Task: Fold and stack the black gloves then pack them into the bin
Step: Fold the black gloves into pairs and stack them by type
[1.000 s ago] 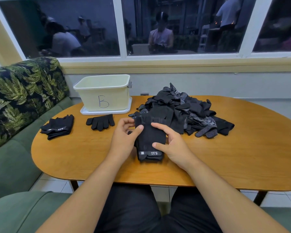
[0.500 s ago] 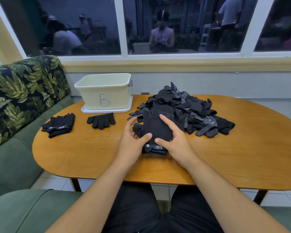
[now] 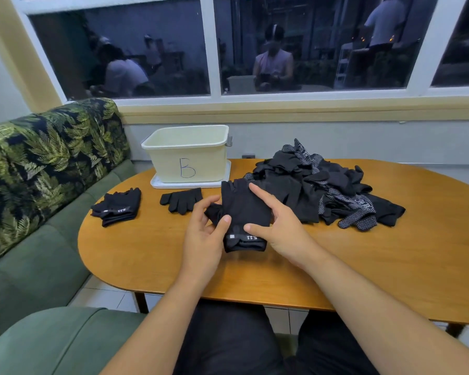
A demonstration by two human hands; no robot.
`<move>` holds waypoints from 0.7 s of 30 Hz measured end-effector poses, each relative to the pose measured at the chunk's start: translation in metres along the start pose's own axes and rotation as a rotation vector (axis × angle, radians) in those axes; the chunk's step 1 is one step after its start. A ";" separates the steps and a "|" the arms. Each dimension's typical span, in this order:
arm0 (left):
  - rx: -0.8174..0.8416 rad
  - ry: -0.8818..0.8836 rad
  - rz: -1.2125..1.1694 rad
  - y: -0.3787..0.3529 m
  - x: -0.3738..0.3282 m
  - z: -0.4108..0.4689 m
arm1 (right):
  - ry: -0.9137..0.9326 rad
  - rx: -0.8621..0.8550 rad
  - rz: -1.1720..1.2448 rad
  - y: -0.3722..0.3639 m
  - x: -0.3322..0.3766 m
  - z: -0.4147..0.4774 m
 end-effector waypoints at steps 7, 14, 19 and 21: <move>-0.112 -0.030 0.114 0.067 -0.019 0.004 | 0.024 0.146 0.045 -0.052 0.021 0.054; -0.314 0.047 0.360 0.144 -0.025 0.013 | 0.028 0.138 0.062 -0.120 0.027 0.116; -0.382 0.078 0.491 0.213 -0.032 0.050 | -0.005 0.149 0.067 -0.168 0.037 0.184; -0.388 0.110 0.497 0.245 -0.032 0.073 | -0.042 0.182 0.078 -0.185 0.039 0.216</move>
Point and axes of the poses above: each hand's wrist, its own z-axis towards the middle knuckle, its own y-axis out of the back of the hand, x = y × z, the point moved 2 cm from there along z, towards the middle knuckle, and after that the axes turned 9 degrees about x, right-handed, at the moved point
